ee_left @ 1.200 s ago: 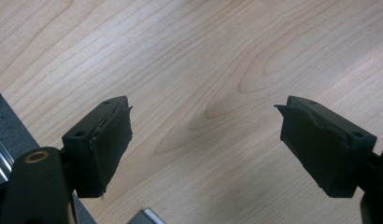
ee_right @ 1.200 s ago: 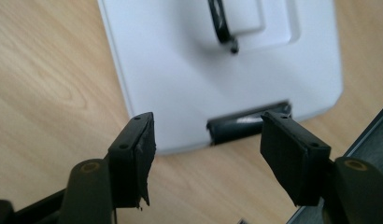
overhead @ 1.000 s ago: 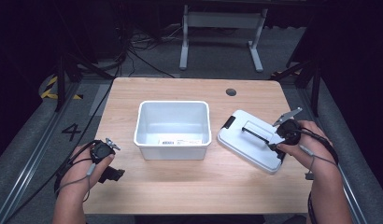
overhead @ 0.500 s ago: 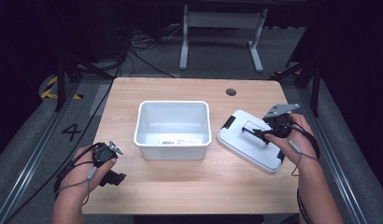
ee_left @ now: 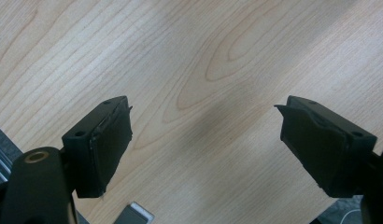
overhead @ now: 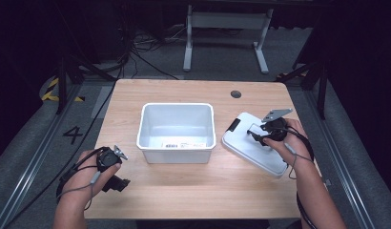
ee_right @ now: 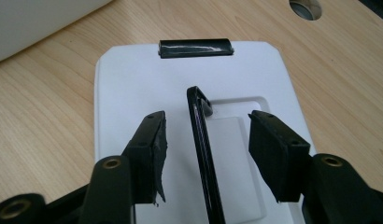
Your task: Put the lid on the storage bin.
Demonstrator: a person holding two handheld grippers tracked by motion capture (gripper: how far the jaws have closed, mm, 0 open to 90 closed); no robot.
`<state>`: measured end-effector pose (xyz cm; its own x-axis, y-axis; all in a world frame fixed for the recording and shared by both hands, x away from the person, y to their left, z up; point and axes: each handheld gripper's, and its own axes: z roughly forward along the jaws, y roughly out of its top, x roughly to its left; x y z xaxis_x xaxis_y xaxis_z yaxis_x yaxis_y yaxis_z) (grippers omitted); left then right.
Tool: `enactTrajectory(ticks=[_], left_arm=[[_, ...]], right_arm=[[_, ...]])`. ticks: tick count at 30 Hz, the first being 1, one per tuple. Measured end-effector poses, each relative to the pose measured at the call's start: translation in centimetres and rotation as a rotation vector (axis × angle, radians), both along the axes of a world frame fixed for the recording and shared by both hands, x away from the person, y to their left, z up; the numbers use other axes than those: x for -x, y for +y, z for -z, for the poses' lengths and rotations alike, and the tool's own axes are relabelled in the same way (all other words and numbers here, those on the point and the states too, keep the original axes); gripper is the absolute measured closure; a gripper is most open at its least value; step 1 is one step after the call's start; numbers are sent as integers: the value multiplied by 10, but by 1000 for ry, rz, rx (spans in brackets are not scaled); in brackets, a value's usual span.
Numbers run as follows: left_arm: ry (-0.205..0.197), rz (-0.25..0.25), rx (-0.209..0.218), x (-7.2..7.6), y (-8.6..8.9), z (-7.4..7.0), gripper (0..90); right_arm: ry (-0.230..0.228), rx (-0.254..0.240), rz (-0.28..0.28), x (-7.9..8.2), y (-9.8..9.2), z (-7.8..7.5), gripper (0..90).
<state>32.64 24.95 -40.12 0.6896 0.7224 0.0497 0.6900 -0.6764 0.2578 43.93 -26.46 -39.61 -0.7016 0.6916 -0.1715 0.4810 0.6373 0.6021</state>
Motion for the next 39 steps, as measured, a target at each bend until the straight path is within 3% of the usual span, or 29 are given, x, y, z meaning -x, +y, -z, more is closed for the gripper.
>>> enactTrajectory(ticks=[7, 11, 14, 20, 22, 27, 39], left_arm=[[1, -5, 4, 1, 2, 0, 169], [-11, -6, 27, -2, 4, 1, 169], [-7, -7, 17, -3, 4, 2, 169], [-5, -14, 16, -2, 5, 2, 169], [-25, -12, 26, -3, 6, 1, 169], [-32, -11, 81, -3, 4, -1, 169], [-40, -31, 71, -3, 9, -2, 169]], right_arm=[[45, 60, 2, -6, -1, 16, 576], [63, 131, -3, -9, -2, 22, 668], [62, 175, -11, -10, -1, 25, 717], [66, 181, -37, -11, -2, 26, 804], [75, 189, -54, -11, -2, 28, 819], [63, 203, -71, -12, -3, 28, 833], [52, 163, -103, -10, -2, 20, 845]])
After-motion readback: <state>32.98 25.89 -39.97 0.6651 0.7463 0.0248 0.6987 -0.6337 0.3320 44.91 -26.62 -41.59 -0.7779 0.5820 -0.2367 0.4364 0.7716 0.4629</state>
